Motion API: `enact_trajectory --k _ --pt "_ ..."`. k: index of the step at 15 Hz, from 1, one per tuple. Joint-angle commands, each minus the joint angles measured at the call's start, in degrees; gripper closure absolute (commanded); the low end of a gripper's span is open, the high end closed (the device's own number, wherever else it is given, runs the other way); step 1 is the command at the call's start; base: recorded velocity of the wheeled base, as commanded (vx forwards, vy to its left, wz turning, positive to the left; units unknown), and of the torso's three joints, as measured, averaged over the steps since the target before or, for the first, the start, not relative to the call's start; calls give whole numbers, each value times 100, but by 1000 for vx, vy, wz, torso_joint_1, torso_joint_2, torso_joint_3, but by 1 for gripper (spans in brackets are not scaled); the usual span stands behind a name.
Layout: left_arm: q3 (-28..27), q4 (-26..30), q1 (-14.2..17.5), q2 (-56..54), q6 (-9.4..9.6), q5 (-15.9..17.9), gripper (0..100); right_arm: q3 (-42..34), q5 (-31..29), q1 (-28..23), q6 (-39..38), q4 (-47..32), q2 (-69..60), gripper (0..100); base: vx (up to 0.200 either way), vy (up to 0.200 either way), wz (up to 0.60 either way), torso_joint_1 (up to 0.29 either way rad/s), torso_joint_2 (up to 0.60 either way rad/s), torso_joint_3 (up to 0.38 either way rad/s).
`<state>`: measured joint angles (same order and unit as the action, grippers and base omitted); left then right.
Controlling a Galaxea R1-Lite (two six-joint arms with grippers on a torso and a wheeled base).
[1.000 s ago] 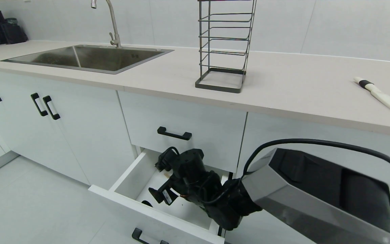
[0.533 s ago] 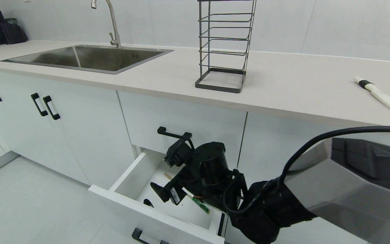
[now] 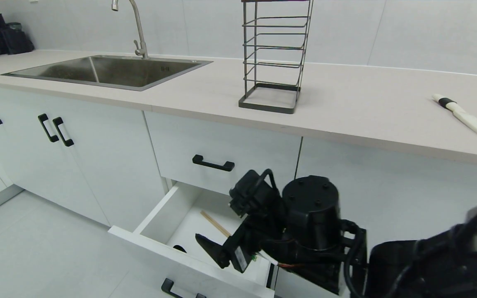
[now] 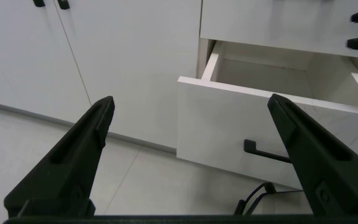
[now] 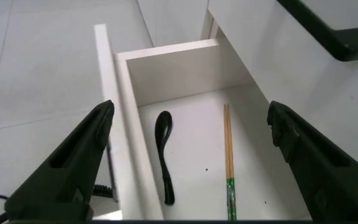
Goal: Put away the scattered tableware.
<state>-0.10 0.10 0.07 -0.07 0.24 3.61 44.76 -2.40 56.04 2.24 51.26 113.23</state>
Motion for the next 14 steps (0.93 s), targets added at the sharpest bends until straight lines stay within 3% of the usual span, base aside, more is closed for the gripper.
enact_trajectory --k 1,3,10,14 --pt "1 -1 1 7 2 0 0 -1093 3 -41 -13 77 -1496 0 0 0 0 0 0 0" --pt "1 -1 1 7 2 0 0 -1787 20 -49 -13 51 -2428 0 0 0 0 0 0 0" --pt "1 -1 1 7 2 0 0 -3167 82 -498 -5 -99 -4951 0 0 0 0 0 0 0" --pt "1 -1 1 7 2 0 0 -3641 135 -1130 233 -1101 -7526 0 0 0 0 0 0 0"
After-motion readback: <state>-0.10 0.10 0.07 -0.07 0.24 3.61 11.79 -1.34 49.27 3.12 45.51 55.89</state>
